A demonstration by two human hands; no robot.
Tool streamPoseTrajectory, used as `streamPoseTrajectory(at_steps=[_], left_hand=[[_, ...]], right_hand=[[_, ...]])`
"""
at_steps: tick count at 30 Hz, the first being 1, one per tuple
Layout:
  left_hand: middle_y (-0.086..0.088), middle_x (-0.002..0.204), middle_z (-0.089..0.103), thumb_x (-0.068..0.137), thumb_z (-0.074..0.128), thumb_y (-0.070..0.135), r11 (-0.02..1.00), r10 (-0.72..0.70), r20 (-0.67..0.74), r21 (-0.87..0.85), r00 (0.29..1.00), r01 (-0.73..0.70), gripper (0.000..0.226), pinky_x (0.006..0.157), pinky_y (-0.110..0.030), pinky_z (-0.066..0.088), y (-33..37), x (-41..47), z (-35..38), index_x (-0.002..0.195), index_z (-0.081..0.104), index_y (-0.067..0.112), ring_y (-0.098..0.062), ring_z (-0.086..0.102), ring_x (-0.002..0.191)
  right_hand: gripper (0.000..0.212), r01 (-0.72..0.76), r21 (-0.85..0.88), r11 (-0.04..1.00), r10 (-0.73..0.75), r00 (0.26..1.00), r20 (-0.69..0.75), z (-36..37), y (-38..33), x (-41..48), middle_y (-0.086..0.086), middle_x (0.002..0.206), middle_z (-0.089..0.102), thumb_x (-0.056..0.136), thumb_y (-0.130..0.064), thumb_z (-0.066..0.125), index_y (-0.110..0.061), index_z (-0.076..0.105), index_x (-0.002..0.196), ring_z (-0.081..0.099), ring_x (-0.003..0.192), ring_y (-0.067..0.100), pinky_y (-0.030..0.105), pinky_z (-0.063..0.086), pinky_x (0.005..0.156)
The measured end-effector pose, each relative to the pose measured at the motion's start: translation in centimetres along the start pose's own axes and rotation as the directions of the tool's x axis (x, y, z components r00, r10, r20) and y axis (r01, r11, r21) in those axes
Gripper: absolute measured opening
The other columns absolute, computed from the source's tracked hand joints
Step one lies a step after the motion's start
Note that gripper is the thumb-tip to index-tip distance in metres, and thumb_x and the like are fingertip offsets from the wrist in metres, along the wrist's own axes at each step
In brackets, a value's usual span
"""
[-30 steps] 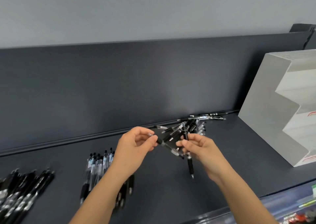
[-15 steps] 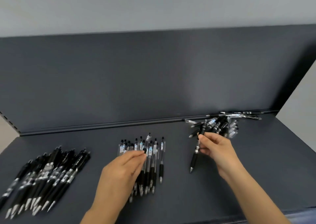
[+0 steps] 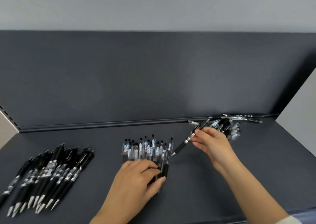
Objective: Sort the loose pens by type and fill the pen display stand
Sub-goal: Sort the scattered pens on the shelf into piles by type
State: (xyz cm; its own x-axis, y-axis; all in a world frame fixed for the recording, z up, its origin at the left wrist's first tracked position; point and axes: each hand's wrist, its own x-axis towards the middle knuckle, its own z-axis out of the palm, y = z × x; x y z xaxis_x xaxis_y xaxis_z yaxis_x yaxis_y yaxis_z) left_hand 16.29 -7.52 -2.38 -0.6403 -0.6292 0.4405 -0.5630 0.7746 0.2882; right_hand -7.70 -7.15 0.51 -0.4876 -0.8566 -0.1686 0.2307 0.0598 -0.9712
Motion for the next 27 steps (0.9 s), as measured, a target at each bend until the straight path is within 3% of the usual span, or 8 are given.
streamPoseTrajectory(at_steps=[5, 8, 12, 15, 17, 19, 21, 27], left_hand=[[0.026, 0.095, 0.06, 0.086, 0.048, 0.052, 0.951, -0.258, -0.17, -0.216, 0.951, 0.219, 0.034, 0.083, -0.009, 0.04, 0.1, 1.4, -1.6, 0.098, 0.071, 0.03, 0.005, 0.053, 0.093], [0.024, 0.098, 0.06, 0.086, 0.056, 0.047, 0.889, -0.35, -0.14, -0.36, 0.926, 0.282, 0.027, 0.082, -0.013, 0.043, -0.2, 2.3, -2.5, 0.105, 0.069, 0.032, 0.003, 0.055, 0.092], [0.016, 0.086, 0.064, 0.083, 0.068, 0.028, 0.903, -0.313, -0.119, -0.346, 0.942, 0.256, 0.018, 0.071, -0.014, 0.047, -1.0, 1.6, -3.1, 0.1, 0.072, 0.028, 0.0, 0.059, 0.079], [0.012, 0.078, 0.063, 0.082, 0.069, 0.025, 0.894, -0.38, -0.134, -0.307, 0.915, 0.326, 0.012, 0.068, -0.02, 0.049, -2.2, 0.1, -3.9, 0.093, 0.073, 0.026, -0.004, 0.059, 0.071], [0.01, 0.076, 0.061, 0.082, 0.069, 0.022, 0.9, -0.42, -0.198, -0.22, 0.886, 0.377, 0.009, 0.066, -0.023, 0.051, -3.6, -1.0, -4.6, 0.091, 0.072, 0.022, -0.006, 0.059, 0.067], [0.005, 0.071, 0.059, 0.081, 0.07, 0.017, 0.887, -0.46, -0.25, -0.094, 0.852, 0.452, 0.003, 0.059, -0.027, 0.05, -5.5, -2.2, -5.4, 0.083, 0.072, 0.017, -0.012, 0.058, 0.061], [0.0, 0.066, 0.055, 0.079, 0.071, 0.014, 0.836, -0.519, -0.252, 0.049, 0.817, 0.546, 0.004, 0.052, -0.026, 0.04, -7.3, -3.5, -6.0, 0.075, 0.07, 0.014, -0.02, 0.056, 0.056], [0.0, 0.064, 0.045, 0.078, 0.07, 0.012, 0.738, -0.595, -0.248, 0.209, 0.765, 0.642, 0.008, 0.049, -0.025, 0.031, -9.5, -5.8, -6.3, 0.071, 0.067, 0.009, -0.019, 0.039, 0.055]], right_hand=[[0.003, 0.066, 0.009, 0.998, -0.067, 0.987, 0.148, 2.4, -2.0, -2.1, 0.009, 0.081, 0.071, 0.087, -0.005, 0.06, -0.005, 0.063, 0.086, 0.068, 0.074, 0.014, 0.021, 0.056, 0.067], [0.006, 0.064, -0.054, 0.997, -0.046, 0.957, 0.286, 5.0, -2.2, -3.4, 0.009, 0.079, 0.071, 0.086, -0.005, 0.061, -0.006, 0.066, 0.089, 0.067, 0.071, 0.014, 0.022, 0.056, 0.068], [0.007, 0.091, -0.083, 0.992, -0.053, 0.925, 0.377, 8.3, -1.0, -4.5, 0.005, 0.073, 0.069, 0.085, -0.002, 0.062, -0.007, 0.066, 0.086, 0.066, 0.069, 0.013, 0.023, 0.056, 0.067], [0.007, 0.153, -0.173, 0.973, -0.081, 0.926, 0.368, 9.5, 0.2, -4.4, 0.002, 0.078, 0.072, 0.085, -0.008, 0.064, -0.01, 0.068, 0.09, 0.068, 0.075, 0.012, 0.023, 0.056, 0.072], [0.015, 0.318, -0.439, 0.84, -0.197, 0.934, 0.298, 9.2, 1.2, -3.4, -0.005, 0.085, 0.071, 0.085, -0.018, 0.066, -0.014, 0.069, 0.099, 0.066, 0.08, 0.008, 0.017, 0.052, 0.077], [0.025, 0.421, -0.721, 0.551, -0.321, 0.904, 0.282, 8.2, 2.1, -2.4, -0.007, 0.093, 0.066, 0.085, -0.027, 0.065, -0.017, 0.066, 0.109, 0.061, 0.085, 0.008, 0.014, 0.045, 0.075], [0.033, 0.418, -0.841, 0.344, -0.317, 0.894, 0.315, 7.3, 3.2, -2.0, -0.002, 0.105, 0.06, 0.087, -0.032, 0.063, -0.017, 0.063, 0.117, 0.056, 0.097, 0.015, 0.023, 0.043, 0.082], [0.036, 0.429, -0.864, 0.262, -0.262, 0.894, 0.365, 7.0, 5.0, -2.1, 0.002, 0.121, 0.054, 0.092, -0.032, 0.055, -0.015, 0.059, 0.124, 0.044, 0.117, 0.02, 0.028, 0.039, 0.093]])
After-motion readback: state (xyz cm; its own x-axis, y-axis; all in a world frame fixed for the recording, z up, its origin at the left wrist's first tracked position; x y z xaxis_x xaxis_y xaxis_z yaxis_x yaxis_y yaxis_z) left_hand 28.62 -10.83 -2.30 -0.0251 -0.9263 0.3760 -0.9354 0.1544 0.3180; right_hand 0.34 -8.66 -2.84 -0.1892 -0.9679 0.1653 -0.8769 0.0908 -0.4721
